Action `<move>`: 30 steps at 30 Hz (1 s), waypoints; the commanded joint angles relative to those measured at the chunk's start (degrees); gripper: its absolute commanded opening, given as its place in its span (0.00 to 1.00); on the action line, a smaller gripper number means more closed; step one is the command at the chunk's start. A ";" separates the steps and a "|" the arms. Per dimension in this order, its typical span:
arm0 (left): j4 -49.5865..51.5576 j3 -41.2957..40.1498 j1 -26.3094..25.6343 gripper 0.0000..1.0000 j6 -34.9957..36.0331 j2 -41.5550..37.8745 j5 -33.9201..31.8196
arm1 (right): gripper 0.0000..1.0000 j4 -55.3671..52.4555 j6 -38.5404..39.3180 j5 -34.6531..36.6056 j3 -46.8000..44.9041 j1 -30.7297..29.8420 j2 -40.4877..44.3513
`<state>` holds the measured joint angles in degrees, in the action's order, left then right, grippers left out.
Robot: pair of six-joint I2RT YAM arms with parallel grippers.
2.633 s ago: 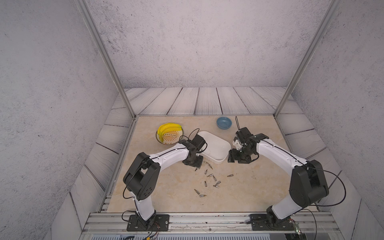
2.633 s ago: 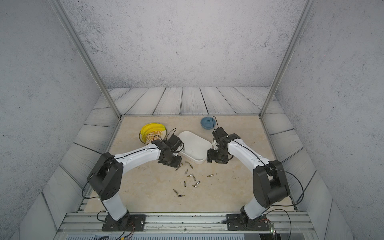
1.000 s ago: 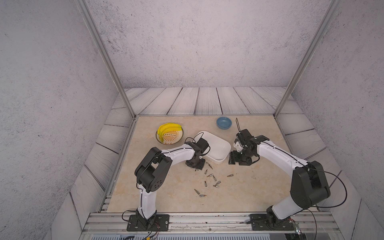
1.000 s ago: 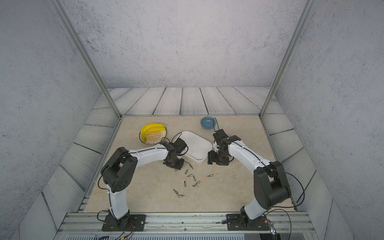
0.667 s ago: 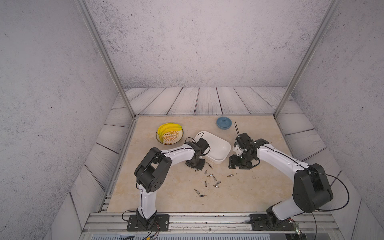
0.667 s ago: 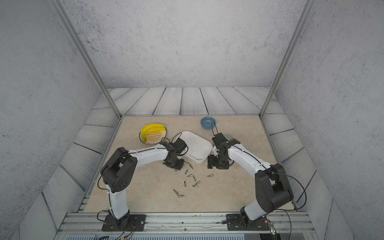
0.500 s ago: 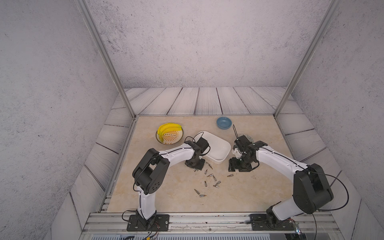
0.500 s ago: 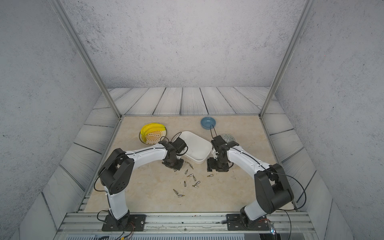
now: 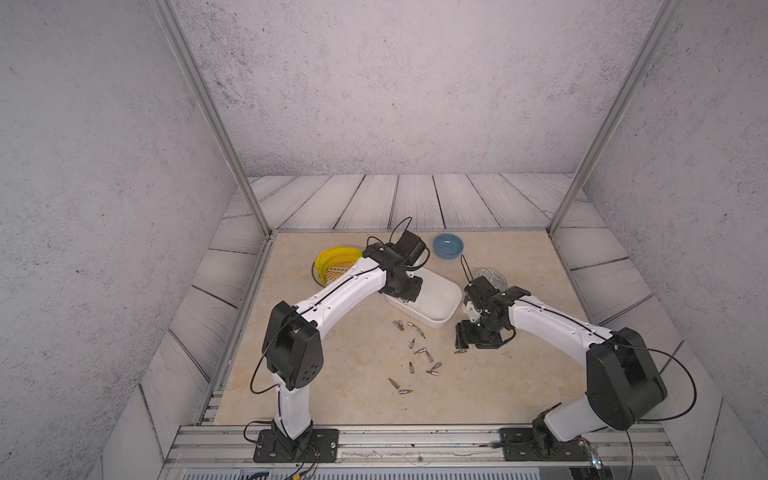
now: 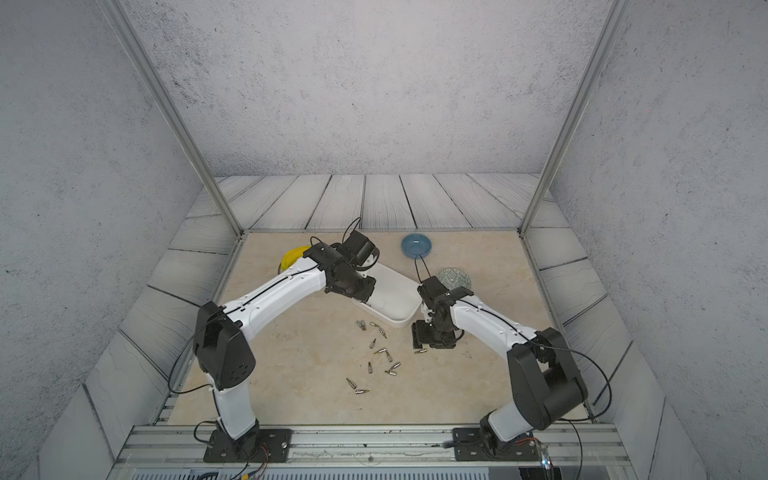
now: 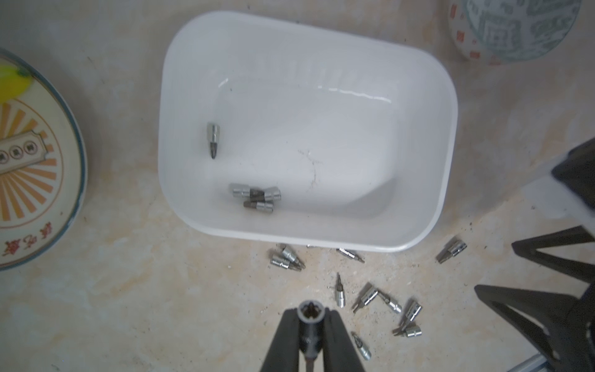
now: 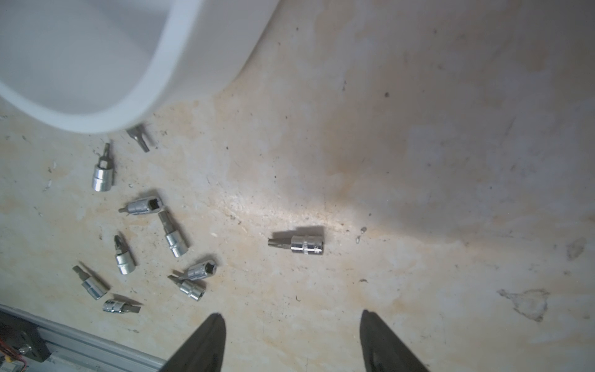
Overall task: Put the bit on the desktop into the storage box
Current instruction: Place the screwdriver bit in the storage box.
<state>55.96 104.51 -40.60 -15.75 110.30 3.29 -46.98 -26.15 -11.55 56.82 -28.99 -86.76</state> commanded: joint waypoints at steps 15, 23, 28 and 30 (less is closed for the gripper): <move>11.36 22.65 3.94 0.00 1.77 23.62 8.84 | 0.70 1.38 1.40 3.20 -2.06 -3.19 -0.28; 11.34 23.47 4.65 0.00 1.72 26.47 12.06 | 0.70 1.37 2.47 3.48 -2.14 -3.70 -1.35; 11.22 23.81 4.65 0.00 1.43 27.28 11.56 | 0.69 1.45 2.34 3.73 -2.32 -4.05 -1.40; 11.10 23.47 4.56 0.00 1.34 27.38 11.04 | 0.70 1.45 2.25 3.82 -2.32 -4.10 -1.37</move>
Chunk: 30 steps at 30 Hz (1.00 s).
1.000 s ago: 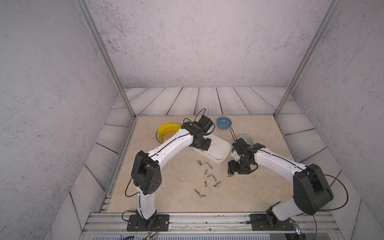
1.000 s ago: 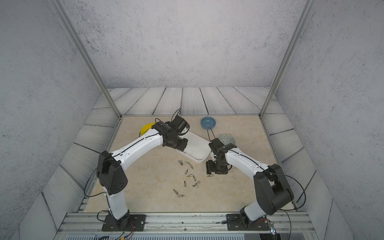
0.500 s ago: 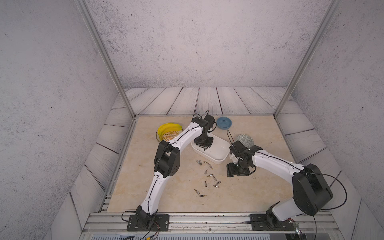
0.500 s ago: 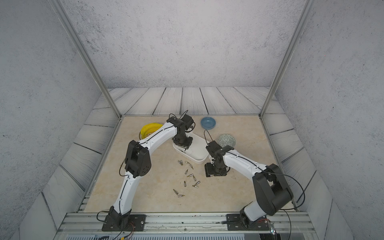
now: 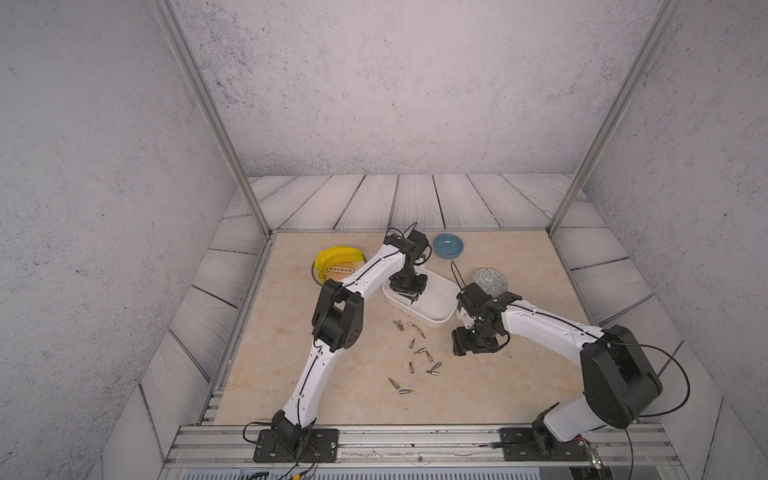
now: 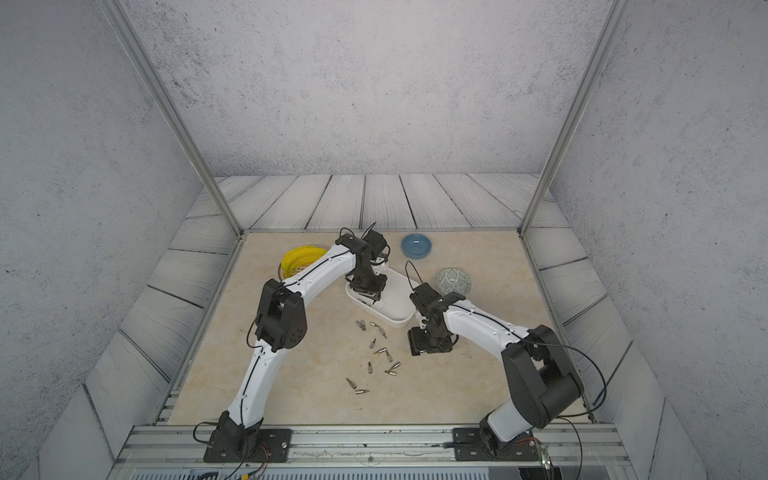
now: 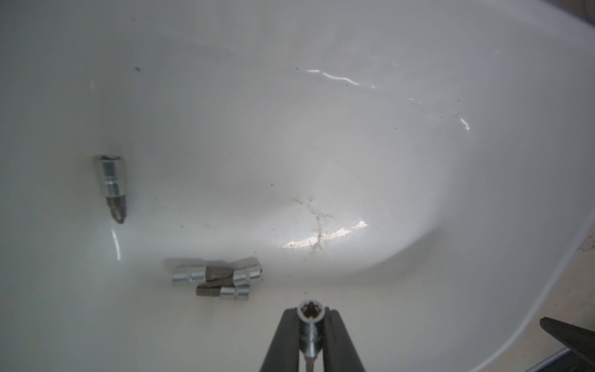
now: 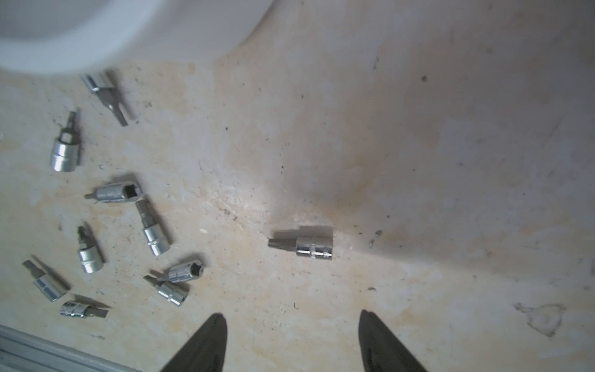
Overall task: Put the bit on the desktop into the storage box
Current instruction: Place the screwdriver bit in the storage box.
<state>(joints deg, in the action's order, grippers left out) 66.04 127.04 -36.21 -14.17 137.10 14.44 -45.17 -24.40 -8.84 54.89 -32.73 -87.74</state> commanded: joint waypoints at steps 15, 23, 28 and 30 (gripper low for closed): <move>-2.50 -2.49 0.17 0.00 -0.33 2.58 2.31 | 0.70 -0.77 0.58 1.19 0.06 -0.59 -0.54; -3.97 -4.17 0.26 0.00 -0.79 2.77 2.50 | 0.70 -0.89 0.58 1.37 0.04 -0.65 -0.64; -3.47 -3.57 0.26 0.00 -0.68 3.03 2.49 | 0.70 -1.03 0.50 1.37 0.21 -0.75 -0.64; -3.30 -3.30 0.26 0.02 -0.75 3.05 2.44 | 0.69 -1.06 0.50 1.37 0.13 -0.73 -0.92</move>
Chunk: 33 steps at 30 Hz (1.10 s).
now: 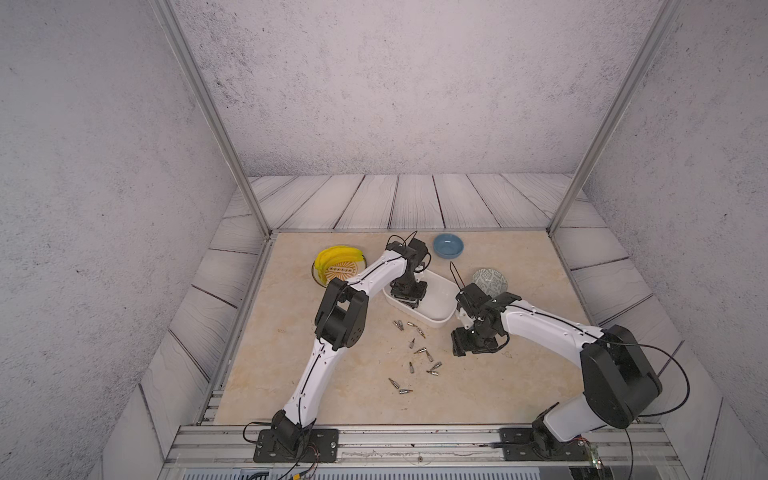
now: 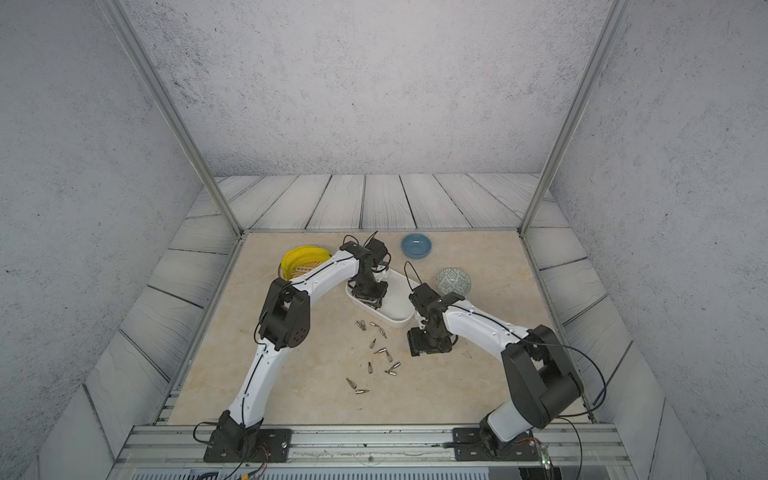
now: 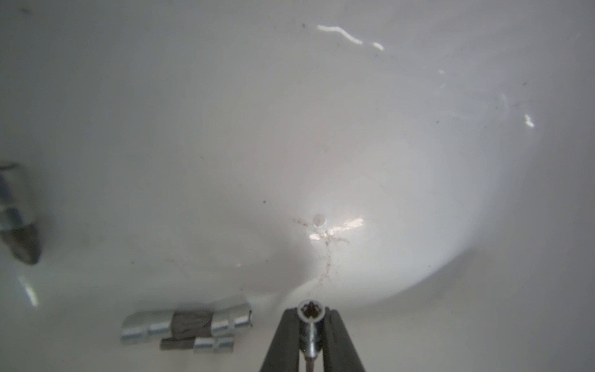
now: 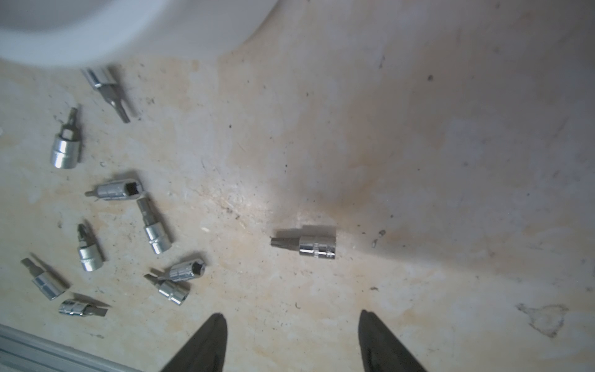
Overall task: Put the bit on the desktop into the storage box
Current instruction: Place the screwdriver bit in the storage box, then pick up the screwdriver bit from the center of the board.
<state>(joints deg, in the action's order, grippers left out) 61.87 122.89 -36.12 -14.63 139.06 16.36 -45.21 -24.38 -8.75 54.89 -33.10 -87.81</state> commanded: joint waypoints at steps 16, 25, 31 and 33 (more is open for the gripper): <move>-0.19 -0.55 0.17 0.37 -0.26 -0.57 1.17 | 0.69 2.00 0.73 1.45 0.74 -0.27 -4.89; -1.61 -2.12 0.17 0.42 -0.62 -9.14 0.98 | 0.69 2.00 2.01 3.61 2.98 -0.37 -8.09; -2.87 -4.69 0.26 0.42 -0.48 -15.01 0.25 | 0.67 1.89 1.62 4.47 3.82 -0.37 -9.31; -3.19 -5.52 0.42 0.43 -0.48 -16.67 0.08 | 0.67 1.80 1.71 4.65 3.74 -0.32 -9.36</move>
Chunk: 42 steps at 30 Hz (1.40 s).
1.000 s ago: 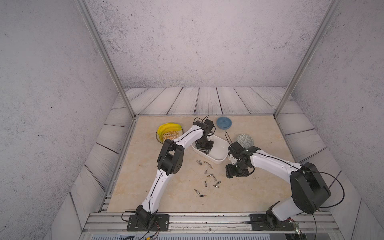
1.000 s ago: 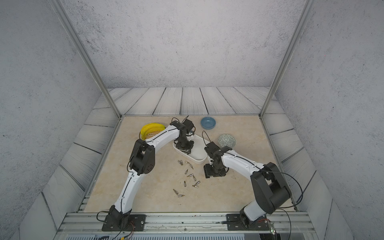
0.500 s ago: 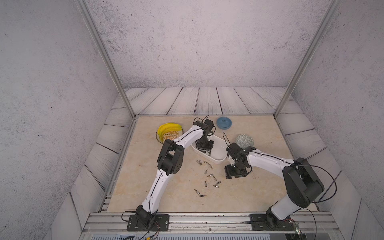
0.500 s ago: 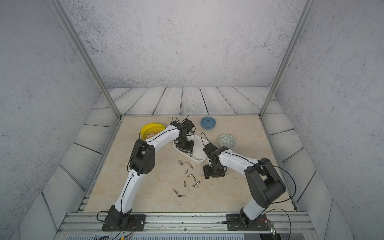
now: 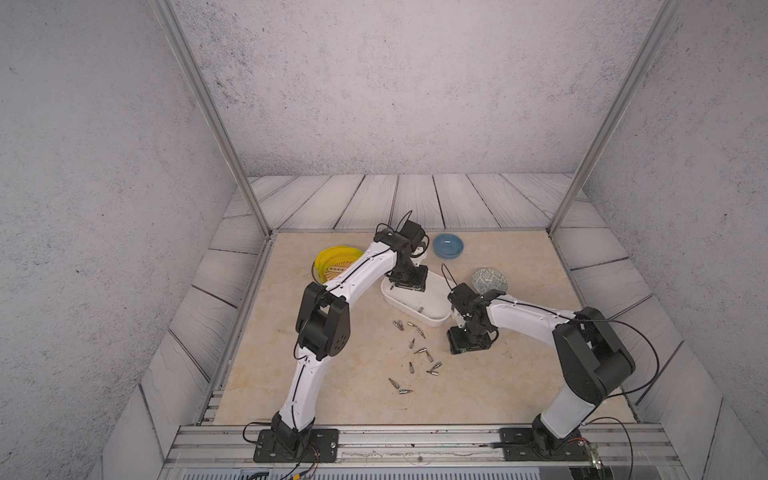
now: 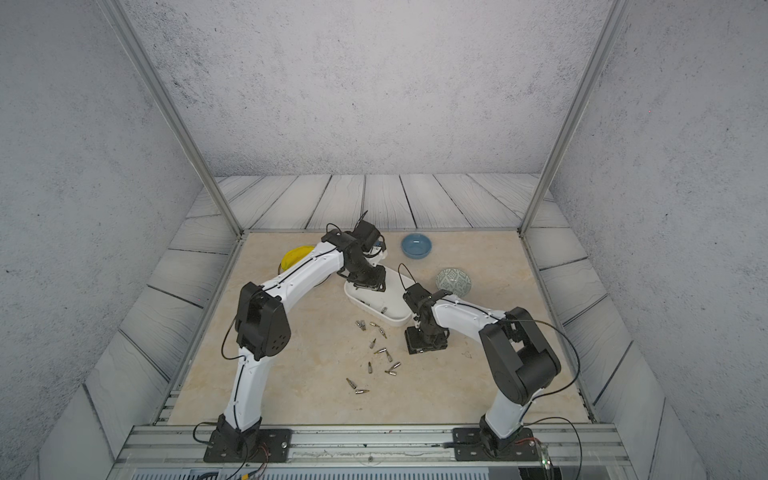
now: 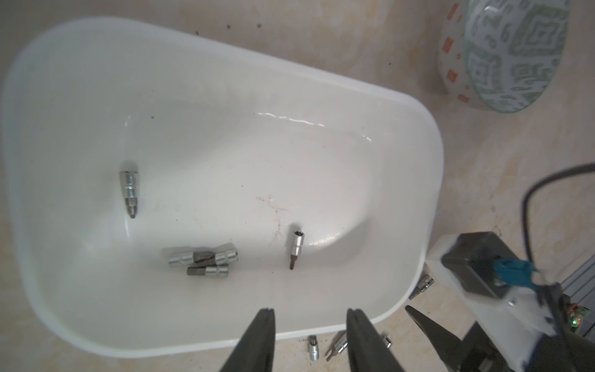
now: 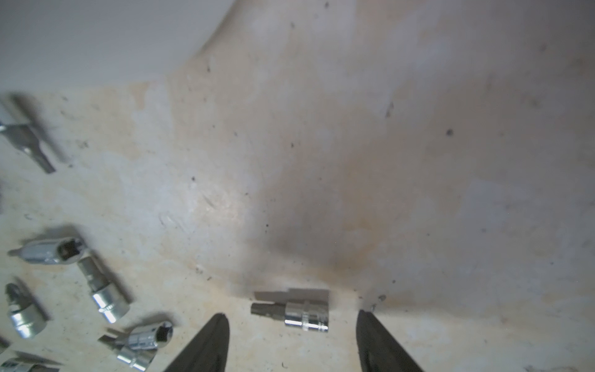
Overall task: Put the bit on the desktop into the storage box
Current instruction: Pick up the screwdriver bit from the center of the board.
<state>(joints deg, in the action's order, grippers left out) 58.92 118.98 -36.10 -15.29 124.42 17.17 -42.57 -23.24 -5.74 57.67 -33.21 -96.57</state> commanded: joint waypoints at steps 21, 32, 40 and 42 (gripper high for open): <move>-6.54 -14.79 1.95 0.46 -0.45 -17.98 -1.35 | 0.64 -0.95 -1.82 5.06 0.69 -2.65 -2.30; -13.99 -23.83 2.26 0.47 0.00 -26.12 -2.84 | 0.63 0.09 -3.64 5.25 1.48 -2.73 -2.21; -15.39 -29.61 2.43 0.47 -0.53 -29.54 -3.63 | 0.61 1.35 -4.59 4.90 0.96 -2.74 -2.74; -15.58 -30.61 2.60 0.47 -0.75 -30.19 -3.81 | 0.60 1.26 -4.70 5.19 0.71 -2.74 -2.74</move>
<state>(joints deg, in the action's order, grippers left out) 44.45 89.54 -34.11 -15.64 96.14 14.20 -41.69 -27.07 -1.34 57.89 -35.68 -98.45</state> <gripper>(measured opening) 0.470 0.602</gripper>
